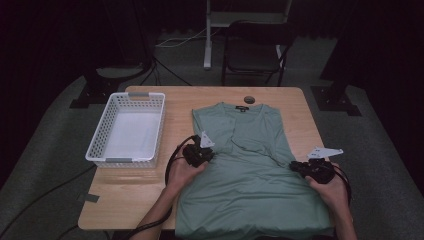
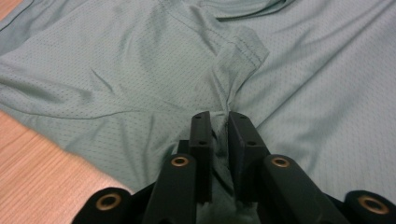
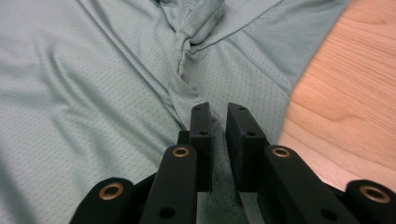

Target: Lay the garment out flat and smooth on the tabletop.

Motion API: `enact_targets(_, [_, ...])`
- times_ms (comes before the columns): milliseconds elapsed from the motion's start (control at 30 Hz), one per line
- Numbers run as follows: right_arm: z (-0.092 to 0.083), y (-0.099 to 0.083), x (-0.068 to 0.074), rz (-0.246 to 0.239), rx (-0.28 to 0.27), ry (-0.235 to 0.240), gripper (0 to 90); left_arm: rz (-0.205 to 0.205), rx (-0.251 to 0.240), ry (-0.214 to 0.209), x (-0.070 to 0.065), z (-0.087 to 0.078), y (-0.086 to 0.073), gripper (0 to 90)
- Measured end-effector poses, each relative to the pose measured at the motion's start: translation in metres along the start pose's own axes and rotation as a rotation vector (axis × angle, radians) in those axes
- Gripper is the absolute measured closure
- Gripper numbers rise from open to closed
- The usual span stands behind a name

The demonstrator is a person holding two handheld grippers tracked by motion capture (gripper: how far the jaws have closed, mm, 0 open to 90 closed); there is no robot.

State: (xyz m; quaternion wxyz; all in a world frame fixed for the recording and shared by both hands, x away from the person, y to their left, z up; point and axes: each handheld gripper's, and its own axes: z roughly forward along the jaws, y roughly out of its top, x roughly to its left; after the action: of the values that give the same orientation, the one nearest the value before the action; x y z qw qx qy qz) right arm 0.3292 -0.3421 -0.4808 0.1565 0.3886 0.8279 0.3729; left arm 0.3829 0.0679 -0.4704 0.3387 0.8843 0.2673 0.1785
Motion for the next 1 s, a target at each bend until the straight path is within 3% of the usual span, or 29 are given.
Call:
enact_targets(100, [-0.002, -0.002, -0.002, 0.010, -0.002, -0.004, 80.4, 0.011, -0.006, -0.008, 0.001, -0.006, -0.003, 84.2])
enact_targets(333, [-0.007, -0.008, -0.010, 0.029, -0.013, -0.029, 80.3, 0.019, -0.013, 0.024, 0.009, -0.026, -0.017, 84.8])
enact_targets(633, [-0.013, -0.015, -0.019, 0.063, -0.024, -0.069, 80.3, 0.000, 0.024, 0.143, 0.026, -0.039, -0.034, 84.8])
enact_targets(800, [-0.016, -0.018, -0.022, 0.074, -0.029, -0.085, 80.3, -0.033, 0.024, 0.175, 0.032, -0.039, -0.034, 84.8])
enact_targets(900, [-0.017, -0.019, -0.023, 0.081, -0.028, -0.092, 80.3, -0.039, 0.020, 0.164, 0.032, -0.038, -0.034, 84.7])
enact_targets(1000, [-0.018, -0.021, -0.023, 0.089, -0.030, -0.090, 80.2, -0.029, -0.011, 0.112, 0.029, -0.039, -0.035, 79.6])
